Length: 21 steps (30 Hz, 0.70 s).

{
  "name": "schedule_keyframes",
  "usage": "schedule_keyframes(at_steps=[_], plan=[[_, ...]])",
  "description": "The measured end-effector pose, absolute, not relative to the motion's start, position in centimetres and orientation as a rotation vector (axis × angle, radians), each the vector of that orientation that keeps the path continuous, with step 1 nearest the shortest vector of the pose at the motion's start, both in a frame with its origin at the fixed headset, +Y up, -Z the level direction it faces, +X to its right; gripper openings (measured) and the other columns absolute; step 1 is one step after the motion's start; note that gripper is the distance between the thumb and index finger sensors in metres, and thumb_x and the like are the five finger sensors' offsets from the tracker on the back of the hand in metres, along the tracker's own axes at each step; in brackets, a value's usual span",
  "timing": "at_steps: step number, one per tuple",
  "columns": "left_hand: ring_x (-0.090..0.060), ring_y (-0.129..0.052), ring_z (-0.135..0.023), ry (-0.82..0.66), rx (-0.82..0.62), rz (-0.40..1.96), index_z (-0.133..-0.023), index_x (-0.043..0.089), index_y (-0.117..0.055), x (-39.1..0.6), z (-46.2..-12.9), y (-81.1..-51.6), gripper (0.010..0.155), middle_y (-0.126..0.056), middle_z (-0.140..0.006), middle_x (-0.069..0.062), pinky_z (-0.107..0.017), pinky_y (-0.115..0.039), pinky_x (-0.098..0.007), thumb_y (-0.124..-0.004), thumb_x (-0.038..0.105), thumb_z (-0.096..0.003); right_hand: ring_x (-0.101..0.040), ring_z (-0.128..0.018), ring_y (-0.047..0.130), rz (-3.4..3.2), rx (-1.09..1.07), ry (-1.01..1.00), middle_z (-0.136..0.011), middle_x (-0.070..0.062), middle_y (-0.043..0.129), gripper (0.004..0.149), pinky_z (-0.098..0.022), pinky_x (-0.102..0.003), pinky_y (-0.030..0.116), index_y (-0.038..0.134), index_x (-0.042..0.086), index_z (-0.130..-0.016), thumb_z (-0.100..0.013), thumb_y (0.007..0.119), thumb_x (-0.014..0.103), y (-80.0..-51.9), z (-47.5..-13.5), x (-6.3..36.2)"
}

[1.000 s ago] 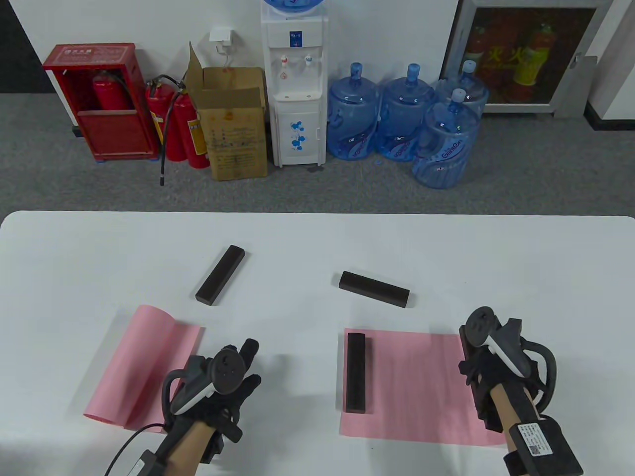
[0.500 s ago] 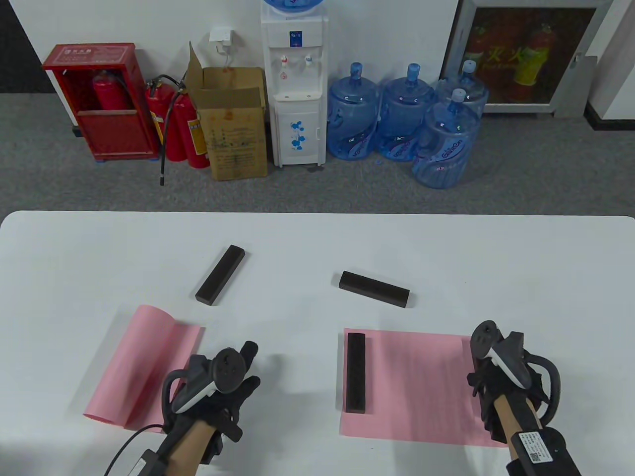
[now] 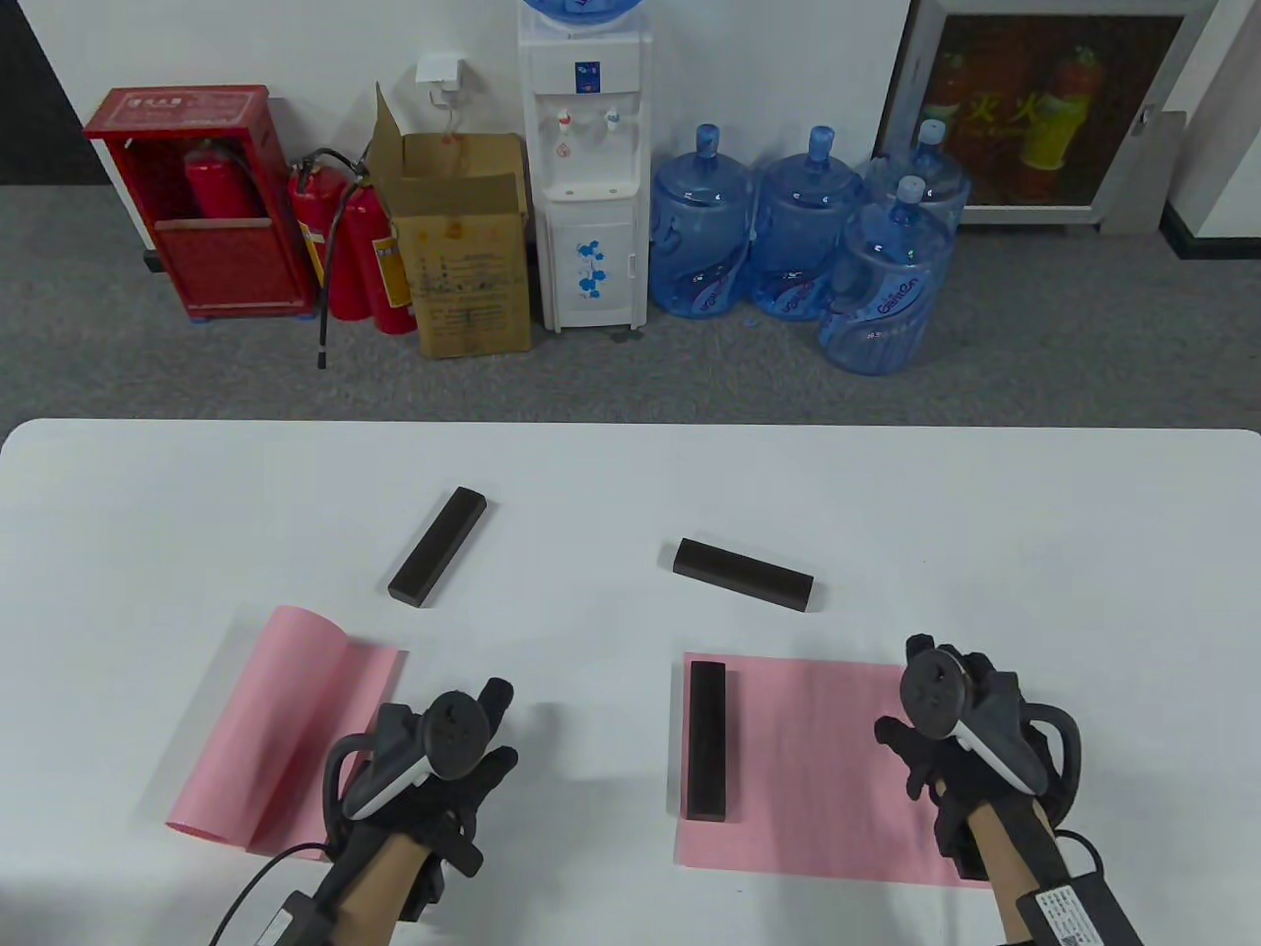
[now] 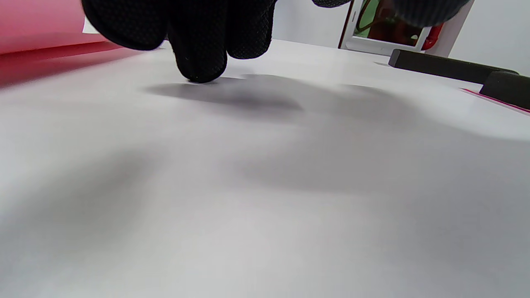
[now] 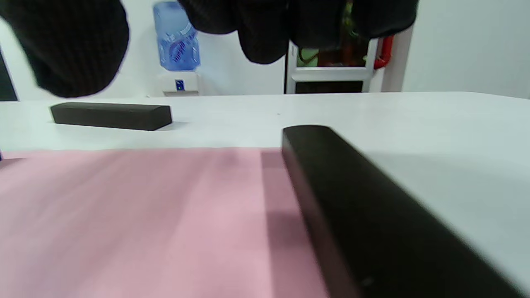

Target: Unroll papers and secure with paperweights

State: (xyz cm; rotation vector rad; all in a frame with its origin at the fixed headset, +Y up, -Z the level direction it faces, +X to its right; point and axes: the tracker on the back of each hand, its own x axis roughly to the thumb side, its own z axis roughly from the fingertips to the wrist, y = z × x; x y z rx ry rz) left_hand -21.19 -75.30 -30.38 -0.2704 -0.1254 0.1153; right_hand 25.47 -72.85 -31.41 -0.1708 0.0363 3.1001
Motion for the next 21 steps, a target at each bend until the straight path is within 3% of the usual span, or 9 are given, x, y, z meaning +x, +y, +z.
schedule_keyframes(at_steps=[3,11,16,21], plan=[[-0.040,-0.078,-0.097,-0.131,-0.256,0.115,-0.111,0.047,-0.034,-21.2,-30.3,-74.9,0.070,-0.060,-0.118,-0.013,-0.069,-0.064,-0.061,-0.060,0.062,-0.0480,-0.038,-0.105,0.047,3.069,-0.131,-0.095,-0.110,-0.008,0.050,0.085,-0.073,-0.060,0.047,0.048,0.024,-0.107,-0.035,0.078,0.057,-74.2,-31.0,25.6],[-0.041,-0.076,-0.099,-0.100,-0.145,0.151,-0.111,0.047,-0.036,-22.1,-30.8,-70.9,0.069,-0.059,-0.119,-0.012,-0.069,-0.063,-0.061,-0.061,0.062,-0.0482,-0.038,-0.106,0.043,3.054,-0.190,-0.079,-0.110,-0.008,0.049,0.083,-0.074,-0.060,0.044,0.049,0.024,-0.107,-0.036,0.077,0.056,-74.6,-30.9,27.1],[-0.041,-0.074,-0.101,0.057,-0.060,0.040,-0.111,0.047,-0.039,-27.1,-32.4,-66.7,0.065,-0.060,-0.119,-0.011,-0.070,-0.062,-0.062,-0.062,0.056,-0.0501,-0.038,-0.106,0.042,3.062,-0.214,-0.052,-0.110,-0.007,0.048,0.083,-0.074,-0.061,0.044,0.049,0.024,-0.107,-0.036,0.077,0.056,-75.0,-30.9,27.7],[-0.040,-0.074,-0.101,0.290,-0.130,-0.082,-0.109,0.046,-0.039,-33.6,-33.4,-66.5,0.062,-0.062,-0.117,-0.009,-0.071,-0.060,-0.063,-0.064,0.037,-0.0531,-0.038,-0.106,0.041,3.047,-0.214,-0.068,-0.111,-0.008,0.047,0.084,-0.074,-0.061,0.043,0.048,0.024,-0.107,-0.036,0.077,0.056,-74.7,-30.8,27.8]])
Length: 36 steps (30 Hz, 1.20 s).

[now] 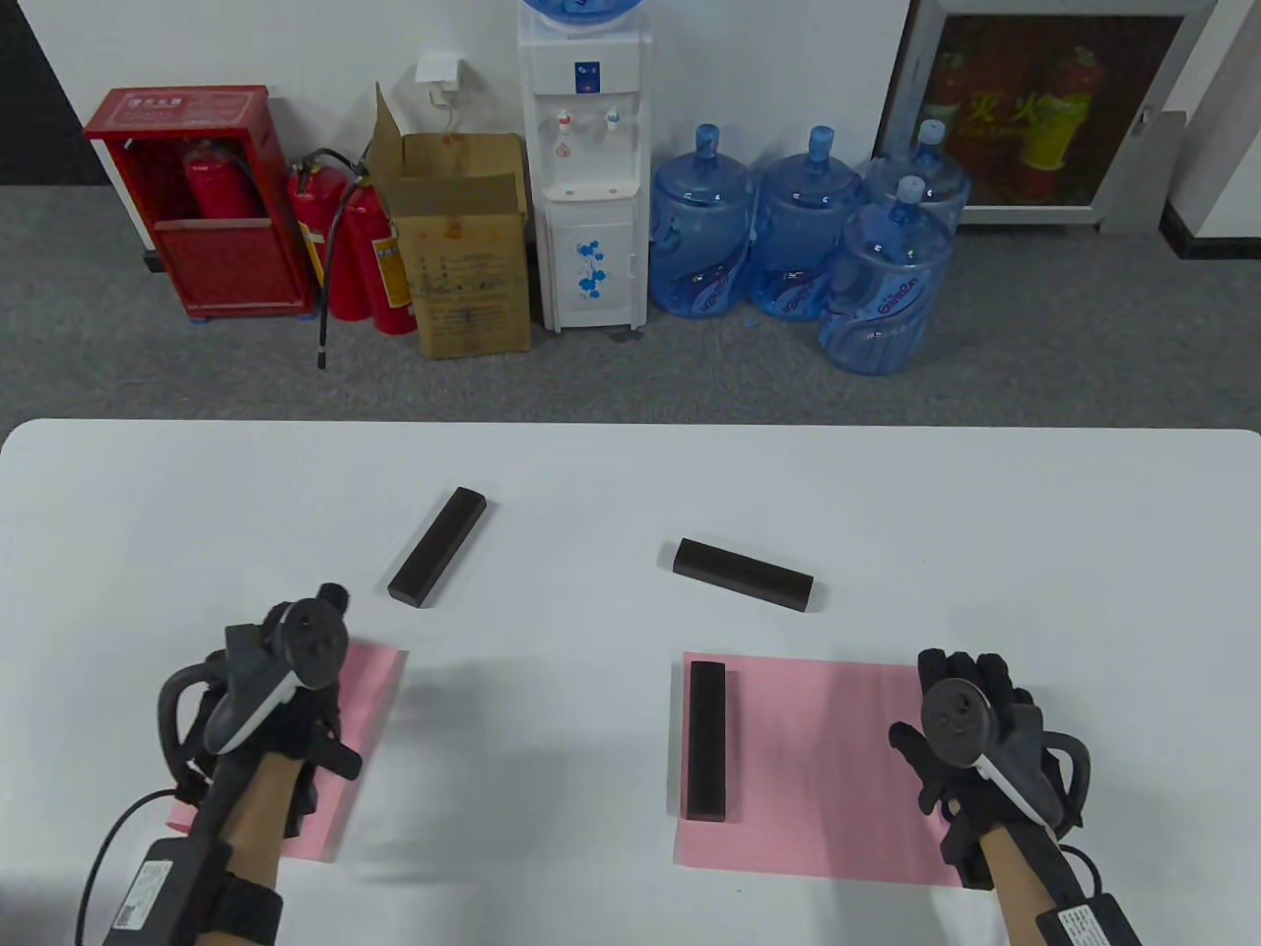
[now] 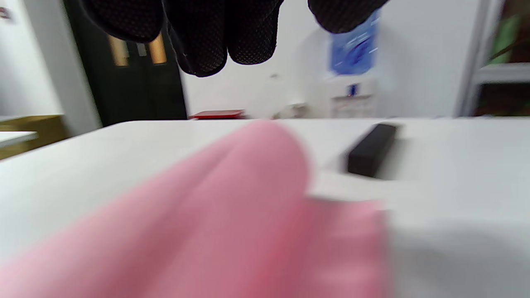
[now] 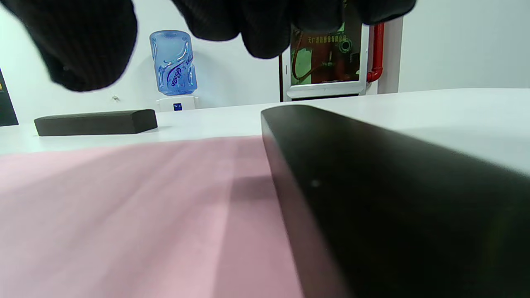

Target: Unroll papers and secure with paperweights

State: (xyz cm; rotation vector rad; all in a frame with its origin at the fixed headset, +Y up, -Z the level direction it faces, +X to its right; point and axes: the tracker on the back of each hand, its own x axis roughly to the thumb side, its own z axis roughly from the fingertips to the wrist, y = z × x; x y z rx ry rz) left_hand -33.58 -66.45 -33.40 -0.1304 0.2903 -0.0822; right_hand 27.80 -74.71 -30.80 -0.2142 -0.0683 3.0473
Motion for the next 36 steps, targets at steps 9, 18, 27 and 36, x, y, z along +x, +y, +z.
schedule_keyframes(at_steps=[9,18,27,36], plan=[[-0.042,-0.073,-0.101,0.493,-0.313,0.014,-0.111,0.047,-0.035,-39.3,-32.2,-71.6,0.065,-0.060,-0.119,-0.011,-0.071,-0.059,-0.063,-0.061,0.052,-0.0514,-0.039,-0.106,0.041,3.037,-0.194,-0.068,-0.110,-0.008,0.047,0.080,-0.074,-0.061,0.042,0.047,0.024,-0.107,-0.038,0.077,0.051,-74.8,-30.7,27.8],[-0.051,-0.052,-0.111,0.385,-0.428,0.061,-0.108,0.056,-0.016,-36.0,-32.4,-73.0,0.080,-0.037,-0.127,-0.011,-0.075,-0.051,-0.066,-0.065,0.067,-0.0449,-0.039,-0.106,0.040,3.055,-0.185,-0.059,-0.110,-0.008,0.046,0.082,-0.074,-0.061,0.040,0.046,0.023,-0.107,-0.038,0.080,0.050,-74.8,-30.6,27.7],[-0.040,-0.078,-0.096,0.357,-0.426,-0.004,-0.099,0.057,-0.002,-33.1,-33.2,-75.2,0.088,-0.035,-0.123,-0.012,-0.067,-0.066,-0.060,-0.072,0.062,-0.0452,-0.039,-0.106,0.038,3.088,-0.172,-0.072,-0.111,-0.008,0.045,0.083,-0.074,-0.062,0.038,0.046,0.023,-0.107,-0.037,0.083,0.048,-74.8,-30.5,27.4],[-0.025,-0.097,-0.070,0.241,-0.168,0.185,-0.101,0.054,-0.009,-28.1,-31.7,-68.9,0.086,-0.052,-0.116,-0.012,-0.052,-0.079,-0.050,-0.076,0.052,-0.0479,-0.039,-0.107,0.037,3.090,-0.176,-0.061,-0.111,-0.008,0.045,0.083,-0.075,-0.063,0.037,0.047,0.023,-0.107,-0.037,0.084,0.047,-74.8,-30.4,27.3]])
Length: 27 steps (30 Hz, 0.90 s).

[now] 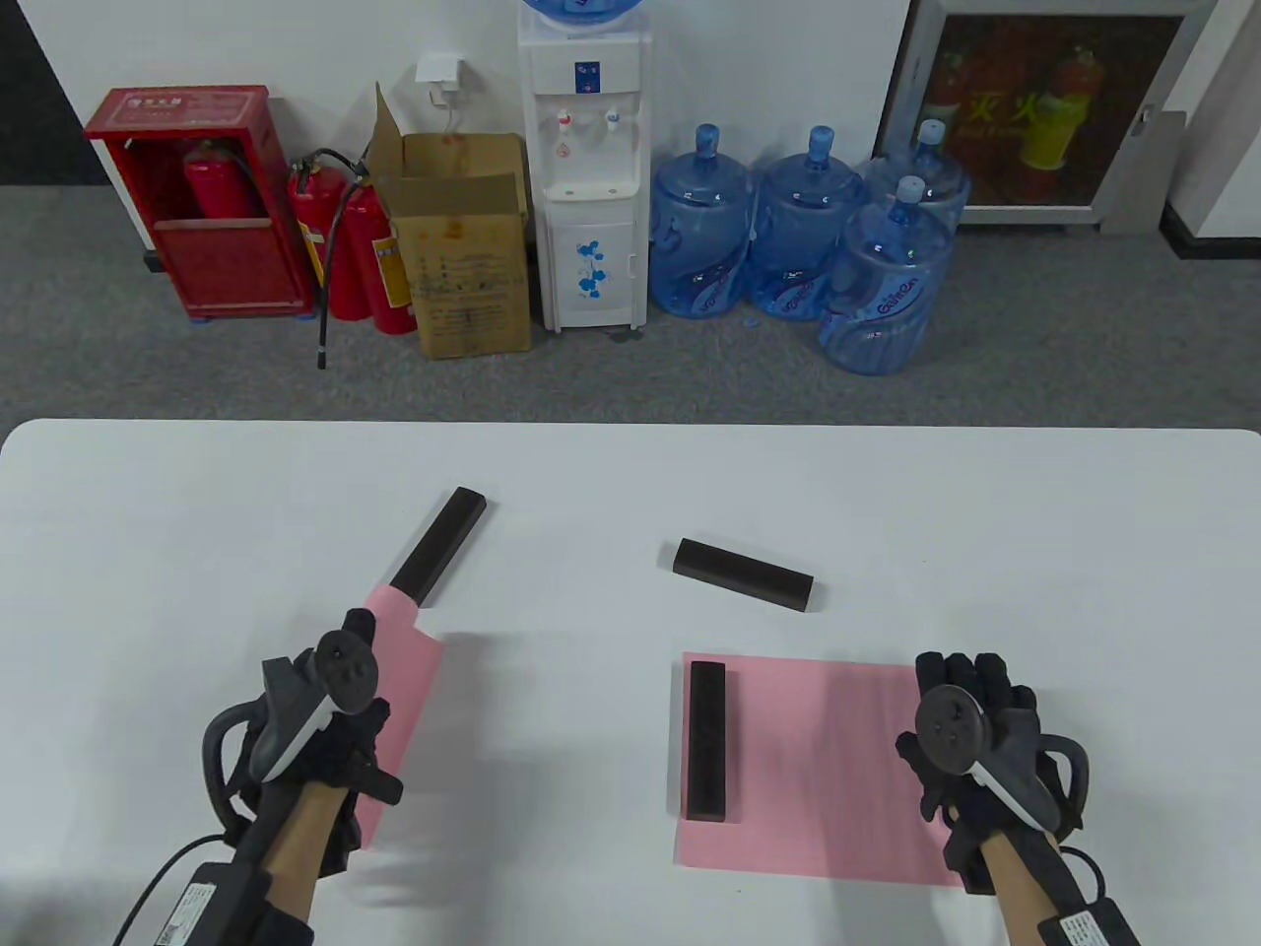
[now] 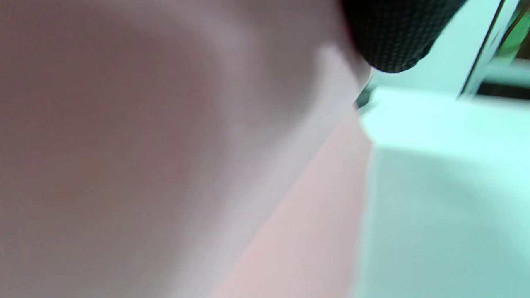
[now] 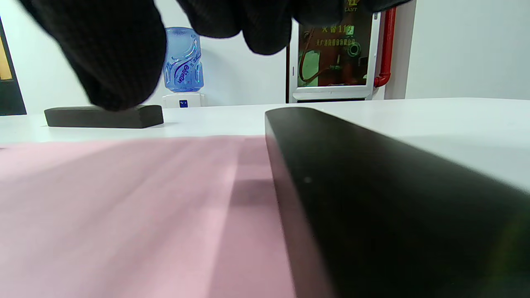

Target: Unroll papers and secure with paperweights

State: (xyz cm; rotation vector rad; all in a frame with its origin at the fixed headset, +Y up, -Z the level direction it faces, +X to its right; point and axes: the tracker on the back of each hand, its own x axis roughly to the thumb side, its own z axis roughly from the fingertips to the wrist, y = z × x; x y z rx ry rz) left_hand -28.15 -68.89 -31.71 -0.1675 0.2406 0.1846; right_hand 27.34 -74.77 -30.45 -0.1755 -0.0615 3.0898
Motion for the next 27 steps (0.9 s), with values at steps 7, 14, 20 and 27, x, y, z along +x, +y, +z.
schedule_keyframes(at_steps=[7,14,20,27], plan=[[-0.025,-0.097,-0.070,0.135,-0.158,0.537,-0.103,0.053,-0.010,-23.1,-30.9,-67.8,0.084,-0.052,-0.116,-0.013,-0.052,-0.079,-0.049,-0.075,0.051,-0.0493,-0.039,-0.106,0.037,3.100,-0.161,-0.048,-0.111,-0.008,0.045,0.083,-0.074,-0.063,0.038,0.048,0.023,-0.107,-0.037,0.084,0.047,-74.9,-30.5,27.1],[-0.025,-0.096,-0.071,0.203,-0.294,0.699,-0.105,0.048,-0.012,-20.1,-31.9,-74.1,0.084,-0.050,-0.115,-0.017,-0.051,-0.080,-0.048,-0.076,0.050,-0.0494,-0.037,-0.107,0.037,3.083,-0.098,-0.042,-0.111,-0.007,0.047,0.083,-0.074,-0.062,0.038,0.049,0.024,-0.107,-0.036,0.086,0.047,-74.7,-30.5,26.6],[-0.024,-0.096,-0.072,0.204,-0.369,0.633,-0.105,0.045,-0.011,-19.4,-32.1,-75.8,0.085,-0.049,-0.115,-0.018,-0.051,-0.080,-0.047,-0.075,0.051,-0.0495,-0.033,-0.105,0.052,3.049,0.159,-0.119,-0.109,-0.007,0.057,0.083,-0.074,-0.059,0.047,0.054,0.024,-0.106,-0.035,0.089,0.048,-71.5,-30.8,21.0],[-0.025,-0.095,-0.072,0.215,-0.407,0.688,-0.106,0.043,-0.010,-19.8,-32.0,-76.6,0.085,-0.049,-0.115,-0.019,-0.051,-0.080,-0.047,-0.074,0.051,-0.0500,-0.036,-0.106,0.048,2.968,0.441,0.199,-0.110,-0.009,0.051,0.093,-0.074,-0.060,0.044,0.040,0.021,-0.110,-0.035,0.085,0.055,-70.7,-32.1,7.9]])
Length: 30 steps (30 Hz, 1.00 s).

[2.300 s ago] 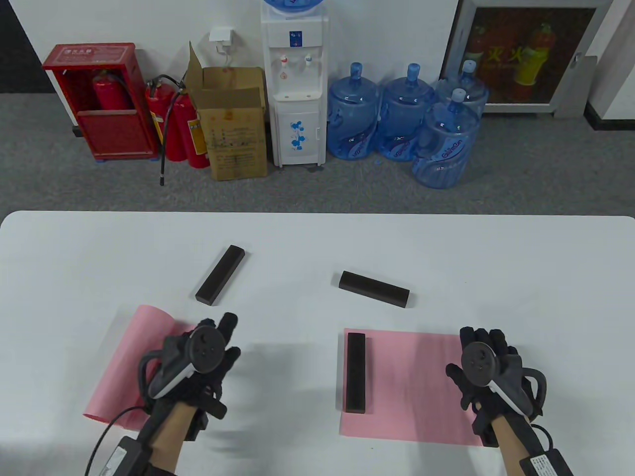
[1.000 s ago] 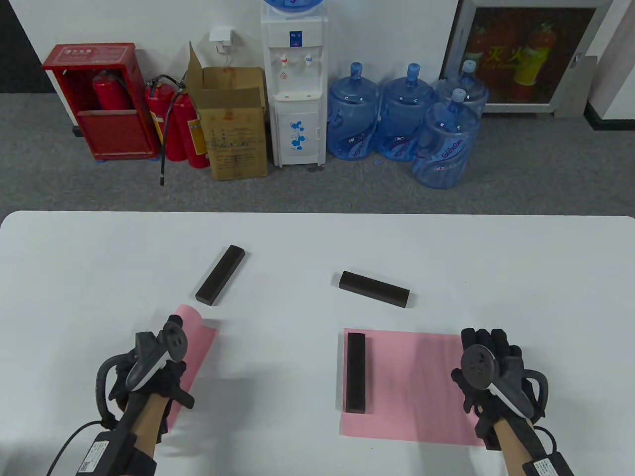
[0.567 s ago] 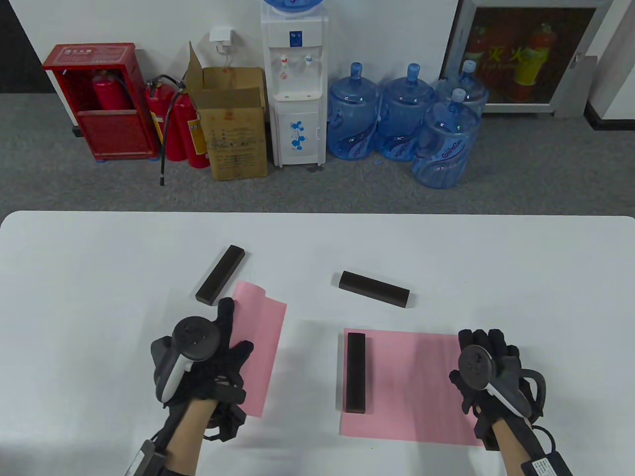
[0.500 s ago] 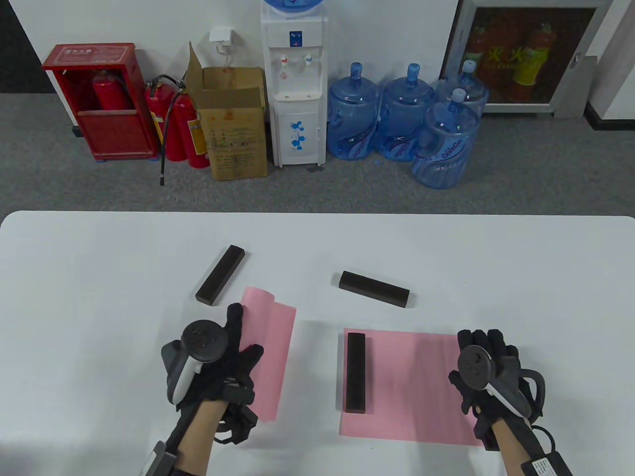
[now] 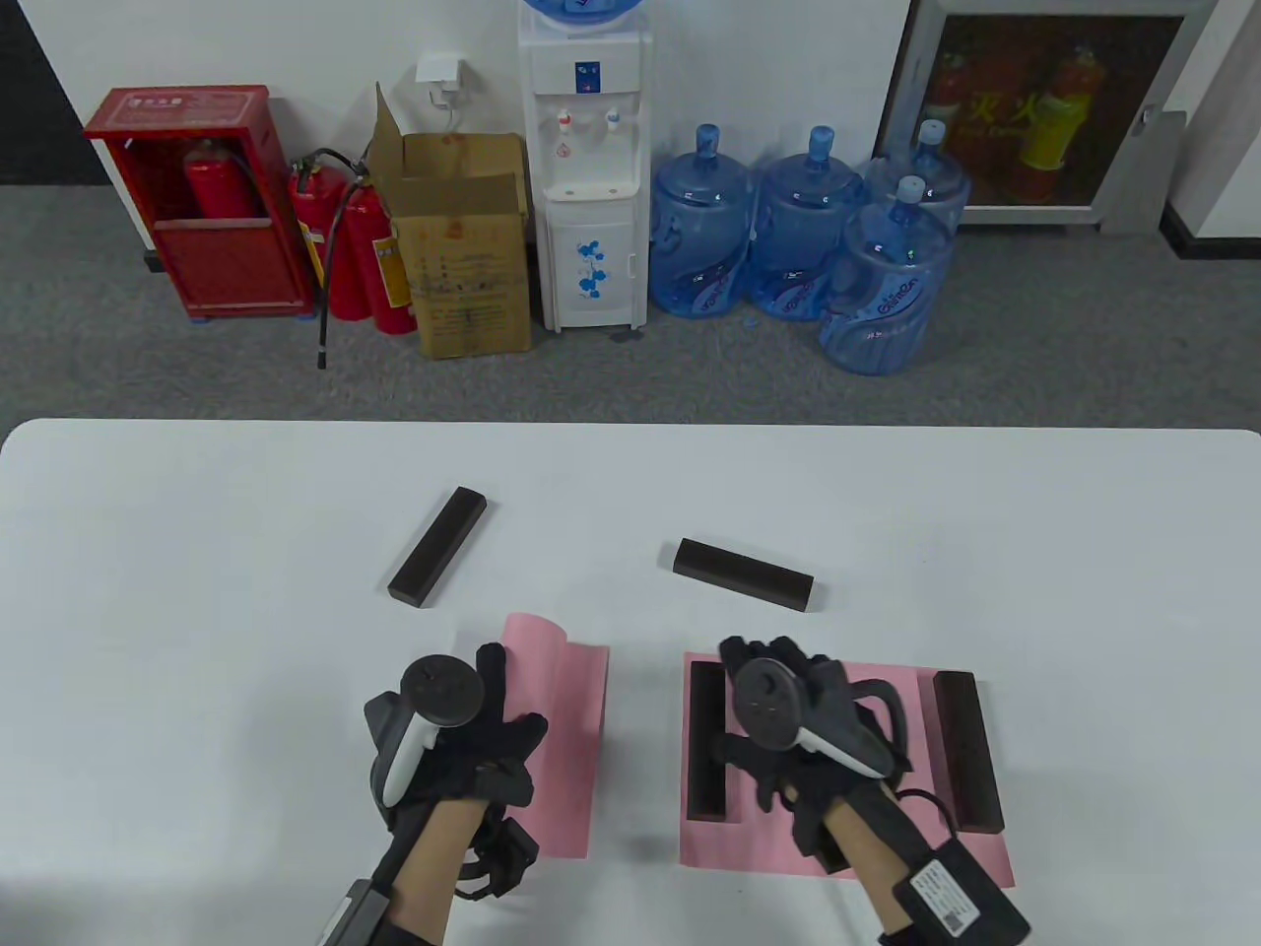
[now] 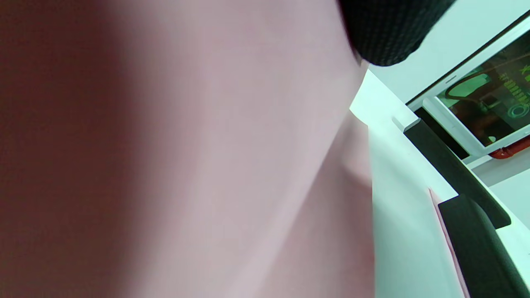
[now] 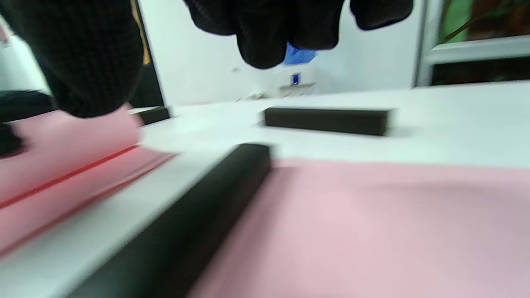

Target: Unroll papers and secure with paperweights

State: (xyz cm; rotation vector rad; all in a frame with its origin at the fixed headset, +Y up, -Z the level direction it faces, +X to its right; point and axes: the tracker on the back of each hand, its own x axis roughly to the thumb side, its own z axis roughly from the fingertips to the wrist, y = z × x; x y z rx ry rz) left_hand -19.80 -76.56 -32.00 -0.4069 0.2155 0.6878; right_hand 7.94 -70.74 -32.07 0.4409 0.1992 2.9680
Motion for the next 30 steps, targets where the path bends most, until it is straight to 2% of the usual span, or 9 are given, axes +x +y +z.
schedule_keyframes(at_steps=[4,7,12,18,21,23,25,30], plan=[[-0.023,-0.095,-0.071,0.220,-0.402,0.684,-0.106,0.043,-0.010,-19.9,-31.8,-76.7,0.085,-0.049,-0.114,-0.020,-0.051,-0.080,-0.047,-0.074,0.051,-0.0499,-0.035,-0.107,0.037,2.989,0.538,0.425,-0.112,-0.007,0.042,0.098,-0.075,-0.060,0.039,0.031,0.022,-0.110,-0.035,0.084,0.056,-73.1,-33.1,0.6],[-0.023,-0.095,-0.072,0.225,-0.401,0.679,-0.106,0.043,-0.010,-19.9,-31.5,-76.7,0.085,-0.048,-0.114,-0.020,-0.051,-0.080,-0.047,-0.074,0.051,-0.0501,-0.033,-0.107,0.028,3.052,0.502,0.613,-0.112,-0.006,0.034,0.103,-0.076,-0.060,0.036,0.023,0.022,-0.109,-0.034,0.085,0.057,-75.1,-33.9,-2.7],[-0.023,-0.095,-0.071,0.232,-0.402,0.681,-0.106,0.042,-0.010,-20.0,-31.4,-76.9,0.085,-0.048,-0.114,-0.020,-0.051,-0.080,-0.047,-0.073,0.051,-0.0501,-0.031,-0.106,0.027,3.085,0.448,0.768,-0.111,-0.006,0.035,0.104,-0.076,-0.057,0.037,0.024,0.022,-0.109,-0.034,0.088,0.054,-77.2,-34.7,-4.1],[-0.025,-0.090,-0.076,0.228,-0.400,0.715,-0.106,0.041,-0.008,-20.1,-31.1,-76.8,0.084,-0.043,-0.116,-0.021,-0.054,-0.077,-0.048,-0.071,0.054,-0.0502,-0.030,-0.107,0.031,3.091,0.469,0.712,-0.110,-0.004,0.039,0.101,-0.076,-0.056,0.038,0.030,0.024,-0.109,-0.031,0.089,0.054,-77.2,-34.6,-3.8],[-0.037,-0.071,-0.093,0.188,-0.373,0.702,-0.105,0.043,-0.005,-19.8,-30.9,-76.3,0.084,-0.030,-0.117,-0.022,-0.062,-0.067,-0.051,-0.068,0.056,-0.0506,-0.030,-0.107,0.032,3.095,0.483,0.694,-0.110,-0.004,0.040,0.101,-0.076,-0.056,0.039,0.032,0.025,-0.108,-0.031,0.088,0.054,-77.2,-34.7,-3.7],[-0.044,-0.046,-0.106,0.119,-0.359,0.662,-0.104,0.046,-0.003,-19.4,-30.8,-76.1,0.085,-0.015,-0.119,-0.020,-0.073,-0.052,-0.058,-0.068,0.057,-0.0502,-0.030,-0.107,0.033,3.097,0.493,0.685,-0.109,-0.004,0.041,0.100,-0.076,-0.056,0.039,0.033,0.025,-0.108,-0.031,0.088,0.055,-77.1,-34.7,-3.7],[-0.048,-0.024,-0.111,0.058,-0.351,0.593,-0.104,0.051,-0.004,-18.8,-30.8,-75.9,0.085,-0.004,-0.119,-0.015,-0.078,-0.037,-0.063,-0.070,0.056,-0.0498,-0.031,-0.107,0.034,3.094,0.499,0.678,-0.109,-0.004,0.041,0.100,-0.076,-0.057,0.039,0.033,0.025,-0.108,-0.030,0.088,0.055,-77.2,-34.7,-3.6],[-0.049,-0.009,-0.111,-0.014,-0.384,0.352,-0.103,0.055,-0.010,-17.7,-30.9,-76.1,0.087,0.004,-0.118,-0.012,-0.079,-0.028,-0.066,-0.078,0.048,-0.0493,-0.031,-0.107,0.035,3.071,0.513,0.649,-0.109,-0.003,0.042,0.099,-0.076,-0.056,0.038,0.035,0.025,-0.108,-0.030,0.088,0.055,-77.3,-34.6,-3.2]])
